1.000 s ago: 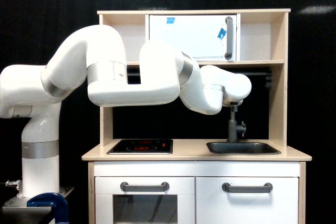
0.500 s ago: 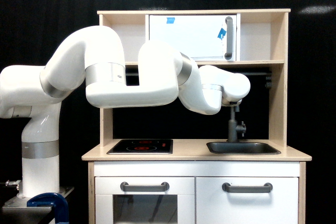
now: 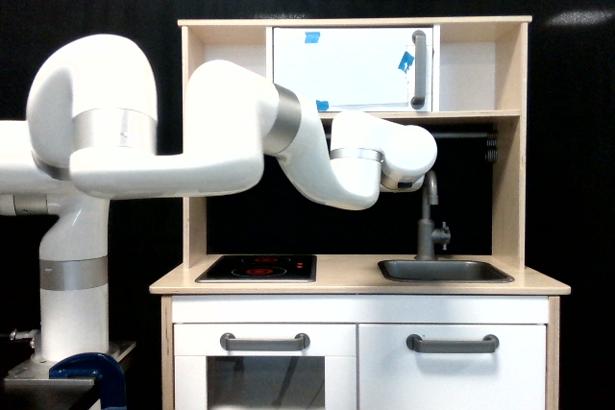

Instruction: Turn on the faucet

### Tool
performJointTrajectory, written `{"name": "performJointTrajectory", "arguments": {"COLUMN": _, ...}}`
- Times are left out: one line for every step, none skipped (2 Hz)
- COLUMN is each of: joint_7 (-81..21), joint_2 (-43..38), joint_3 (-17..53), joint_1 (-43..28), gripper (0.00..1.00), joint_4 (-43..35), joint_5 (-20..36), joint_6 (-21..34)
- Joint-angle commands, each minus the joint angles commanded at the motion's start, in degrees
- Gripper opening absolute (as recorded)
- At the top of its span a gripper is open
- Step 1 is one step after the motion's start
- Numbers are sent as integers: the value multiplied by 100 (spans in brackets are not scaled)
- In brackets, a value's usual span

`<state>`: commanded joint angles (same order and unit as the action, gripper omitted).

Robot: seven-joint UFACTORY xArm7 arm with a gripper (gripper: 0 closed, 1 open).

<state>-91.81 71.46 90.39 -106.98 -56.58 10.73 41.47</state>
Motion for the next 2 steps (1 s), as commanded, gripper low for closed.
{"name": "performJointTrajectory", "arguments": {"joint_7": -32, "joint_2": 171, "joint_3": -256, "joint_1": 1617, "gripper": 100, "joint_4": 1130, "joint_5": -239, "joint_6": 423}}
{"name": "performJointTrajectory", "arguments": {"joint_7": -87, "joint_2": 286, "joint_3": -173, "joint_1": 2098, "gripper": 100, "joint_4": 1294, "joint_5": -427, "joint_6": 731}}
